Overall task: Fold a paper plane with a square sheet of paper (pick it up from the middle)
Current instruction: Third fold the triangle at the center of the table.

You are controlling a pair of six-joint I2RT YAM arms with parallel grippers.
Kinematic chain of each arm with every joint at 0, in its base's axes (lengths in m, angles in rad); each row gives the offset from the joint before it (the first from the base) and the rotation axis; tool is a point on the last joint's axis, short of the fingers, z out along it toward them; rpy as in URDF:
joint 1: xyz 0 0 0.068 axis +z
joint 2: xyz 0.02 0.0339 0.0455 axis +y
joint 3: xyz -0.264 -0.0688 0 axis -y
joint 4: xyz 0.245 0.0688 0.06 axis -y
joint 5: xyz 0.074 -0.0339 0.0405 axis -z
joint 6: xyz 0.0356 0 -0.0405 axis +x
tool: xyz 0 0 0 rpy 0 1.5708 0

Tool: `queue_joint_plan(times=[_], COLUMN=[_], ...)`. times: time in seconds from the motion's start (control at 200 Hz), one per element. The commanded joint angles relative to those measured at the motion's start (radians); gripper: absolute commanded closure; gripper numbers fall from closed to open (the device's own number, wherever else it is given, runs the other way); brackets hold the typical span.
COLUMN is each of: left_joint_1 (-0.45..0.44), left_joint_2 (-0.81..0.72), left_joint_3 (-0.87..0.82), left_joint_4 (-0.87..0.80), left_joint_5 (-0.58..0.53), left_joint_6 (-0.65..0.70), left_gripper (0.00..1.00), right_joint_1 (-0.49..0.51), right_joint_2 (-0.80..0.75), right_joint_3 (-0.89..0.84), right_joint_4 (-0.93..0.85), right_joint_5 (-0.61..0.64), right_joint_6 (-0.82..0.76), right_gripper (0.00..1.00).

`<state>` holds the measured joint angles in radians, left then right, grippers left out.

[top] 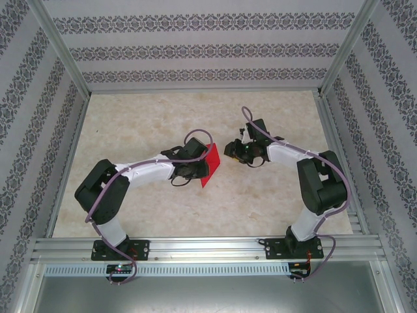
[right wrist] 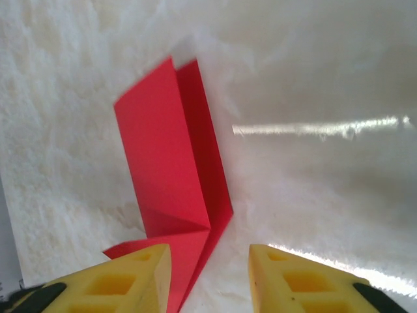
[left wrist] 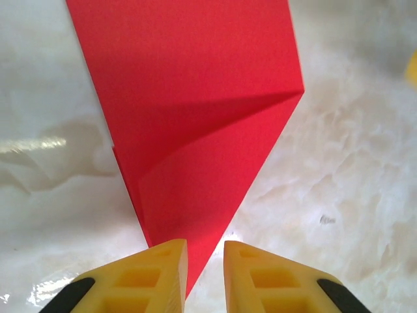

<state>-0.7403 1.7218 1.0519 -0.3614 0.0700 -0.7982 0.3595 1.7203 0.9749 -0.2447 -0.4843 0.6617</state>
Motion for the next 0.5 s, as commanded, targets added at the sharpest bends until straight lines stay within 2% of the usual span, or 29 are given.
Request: queue_joint_plan(times=[0.0,0.23,0.495], left_joint_1=[0.017,0.028,0.035], left_joint_2=[-0.002,0.007,0.010], left_joint_3=[0.015,0.009,-0.002], left_joint_4=[-0.012,0.001,-0.001], left_joint_5=[-0.078,-0.087,-0.078], left_joint_6=[-0.020,-0.040,-0.042], left_gripper=[0.78,0.78,0.77], right_joint_1=[0.027,0.065,0.078], right_joint_2=[0.015,0.113,0.173], right_joint_3=[-0.027,0.025,0.052], right_joint_4=[0.055,0.103,0.167], right_joint_5=[-0.028,-0.100,-0.170], right_joint_6=[0.027,0.027,0.039], right_gripper=[0.61,0.61,0.67])
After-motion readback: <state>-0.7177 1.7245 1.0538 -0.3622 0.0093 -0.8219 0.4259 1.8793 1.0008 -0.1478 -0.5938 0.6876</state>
